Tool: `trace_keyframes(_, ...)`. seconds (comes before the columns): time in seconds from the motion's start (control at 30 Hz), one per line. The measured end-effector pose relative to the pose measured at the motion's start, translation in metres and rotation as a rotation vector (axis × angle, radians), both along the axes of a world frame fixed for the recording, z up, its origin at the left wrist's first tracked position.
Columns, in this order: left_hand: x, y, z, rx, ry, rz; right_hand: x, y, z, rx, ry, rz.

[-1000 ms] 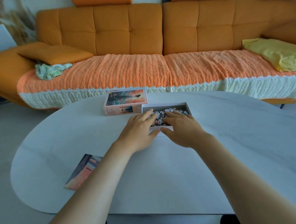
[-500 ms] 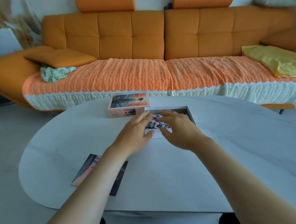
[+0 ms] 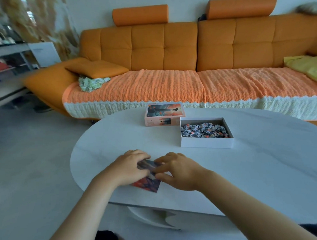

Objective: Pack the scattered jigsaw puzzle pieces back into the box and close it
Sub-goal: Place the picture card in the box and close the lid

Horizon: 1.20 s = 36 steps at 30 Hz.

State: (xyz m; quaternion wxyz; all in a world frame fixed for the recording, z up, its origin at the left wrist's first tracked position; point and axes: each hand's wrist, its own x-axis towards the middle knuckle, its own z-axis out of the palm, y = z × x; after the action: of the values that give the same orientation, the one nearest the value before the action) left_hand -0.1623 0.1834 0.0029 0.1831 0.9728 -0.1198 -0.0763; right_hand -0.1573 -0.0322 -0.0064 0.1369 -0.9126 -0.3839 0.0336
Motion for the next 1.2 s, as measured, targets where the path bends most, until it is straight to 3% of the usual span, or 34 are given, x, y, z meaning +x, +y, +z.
trace_keyframes(0.2,-0.002,-0.007,-0.004,0.030,0.086,-0.117,0.009,-0.023,0.001,-0.109,-0.144,-0.187)
trace_keyframes(0.33,0.006,-0.019,-0.003,0.019,-0.029,-0.157,0.013,-0.036,0.000,-0.160,-0.121,-0.176)
trace_keyframes(0.57,0.003,-0.039,0.006,-0.043,-0.247,-0.111,0.009,-0.050,0.002,-0.059,-0.211,-0.206)
trace_keyframes(0.77,0.009,-0.044,0.017,-0.241,-0.523,-0.064,0.016,-0.065,0.021,0.246,-0.188,-0.185)
trace_keyframes(0.9,0.026,-0.057,0.023,-0.307,-0.756,-0.117,0.030,-0.082,0.033,0.419,-0.371,-0.197)
trace_keyframes(1.07,0.049,-0.093,0.012,-0.341,-0.641,-0.134,0.054,-0.115,0.028,0.430,-0.459,-0.335)
trace_keyframes(1.2,0.068,-0.121,0.003,-0.303,-0.541,-0.167,0.071,-0.136,0.014,0.394,-0.418,-0.432)
